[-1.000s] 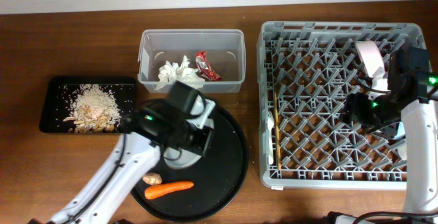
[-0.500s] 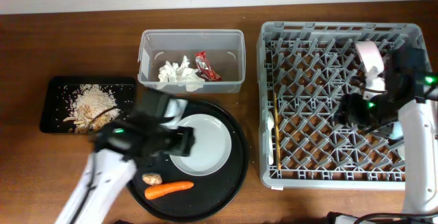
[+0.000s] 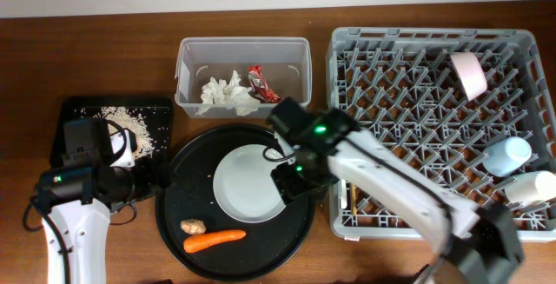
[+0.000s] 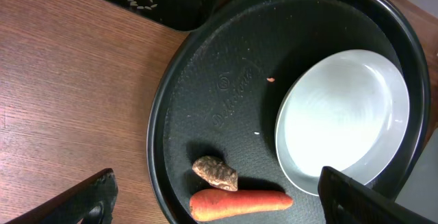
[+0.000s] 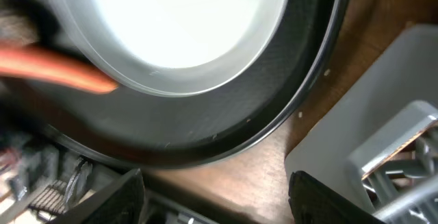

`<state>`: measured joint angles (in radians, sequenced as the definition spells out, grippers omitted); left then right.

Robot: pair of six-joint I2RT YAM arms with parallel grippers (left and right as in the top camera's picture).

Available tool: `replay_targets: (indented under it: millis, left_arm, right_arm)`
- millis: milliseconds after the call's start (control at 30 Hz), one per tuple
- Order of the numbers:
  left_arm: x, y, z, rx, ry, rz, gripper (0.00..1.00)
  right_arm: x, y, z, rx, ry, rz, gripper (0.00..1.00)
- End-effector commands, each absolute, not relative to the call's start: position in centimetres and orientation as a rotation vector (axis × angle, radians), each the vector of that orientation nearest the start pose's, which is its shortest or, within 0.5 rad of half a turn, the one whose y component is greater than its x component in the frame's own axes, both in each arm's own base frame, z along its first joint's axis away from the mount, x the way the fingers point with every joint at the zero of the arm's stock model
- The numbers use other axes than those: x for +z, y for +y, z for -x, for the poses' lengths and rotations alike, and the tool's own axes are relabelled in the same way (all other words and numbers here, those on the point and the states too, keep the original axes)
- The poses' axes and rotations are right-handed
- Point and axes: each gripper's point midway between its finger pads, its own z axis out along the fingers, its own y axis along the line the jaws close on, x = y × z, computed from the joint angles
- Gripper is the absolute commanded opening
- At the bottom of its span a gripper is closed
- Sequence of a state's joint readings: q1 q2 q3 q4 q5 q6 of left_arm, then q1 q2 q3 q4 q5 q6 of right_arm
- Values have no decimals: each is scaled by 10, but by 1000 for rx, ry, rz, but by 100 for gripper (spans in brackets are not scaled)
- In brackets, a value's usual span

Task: Sort waste into correct bins and load items into the dishwasher rack
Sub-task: 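Grasp the white bowl with the right gripper and lift it, then place the white bowl upright in the dish rack's back row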

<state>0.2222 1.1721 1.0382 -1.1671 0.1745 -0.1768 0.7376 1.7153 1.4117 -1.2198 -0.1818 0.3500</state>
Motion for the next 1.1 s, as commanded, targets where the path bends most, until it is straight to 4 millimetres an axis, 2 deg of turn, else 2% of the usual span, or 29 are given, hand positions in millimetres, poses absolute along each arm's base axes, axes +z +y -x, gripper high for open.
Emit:
replay_targets:
  millis: [0, 33, 133, 167, 267, 333, 433, 567, 633, 700, 733, 800, 867, 900, 933, 1000, 1067]
  left_arm:
    - [155, 24, -234, -237, 2789, 526, 93]
    - [155, 24, -234, -237, 2790, 527, 93]
    - [155, 23, -232, -238, 2797, 529, 94]
    - [155, 23, -232, -238, 2797, 529, 94]
    - [155, 23, -232, -238, 2797, 529, 94]
    - [155, 23, -232, -238, 2796, 529, 93]
    - [155, 23, -232, -238, 2797, 529, 93]
    - [154, 23, -231, -239, 2800, 530, 93]
    - [154, 23, -232, -238, 2800, 530, 94]
    - [154, 23, -232, -238, 2800, 530, 94]
    - [154, 23, -232, -238, 2800, 530, 94]
    - [154, 23, -232, -238, 2799, 530, 94]
    - [154, 23, -232, -238, 2799, 530, 93]
    - [154, 23, -232, -238, 2799, 530, 93]
    - [154, 23, -232, -238, 2799, 530, 94]
    - [154, 23, -232, -238, 2799, 530, 93]
    - [154, 23, -232, -238, 2799, 530, 93]
  right_arm:
    - [74, 240, -234, 70, 3176, 430, 71]
    - [58, 241, -240, 48, 3191, 420, 68]
    - [28, 249, -254, 47, 3189, 407, 66]
    - [21, 252, -256, 46, 3189, 408, 60]
    - [11, 246, -264, -27, 3160, 336, 51]
    - [4, 242, -261, -36, 3164, 329, 44]
    - [-3, 237, -258, -55, 3173, 294, 19]
    - [-10, 235, -256, -61, 3171, 259, 4]
    - [-6, 236, -258, -50, 3161, 259, 4]
    - [13, 241, -264, -10, 3117, 256, 4]
    - [45, 246, -276, 40, 3036, 247, 4]
    - [83, 246, -288, 69, 2938, 229, 4]
    - [161, 228, -306, 57, 2714, 209, 4]
    - [193, 213, -311, 41, 2617, 181, 4]
    - [214, 196, -313, 19, 2556, 130, 4]
    - [261, 146, -320, -86, 2409, 41, 4]
    - [304, 68, -328, -373, 2237, -104, 4]
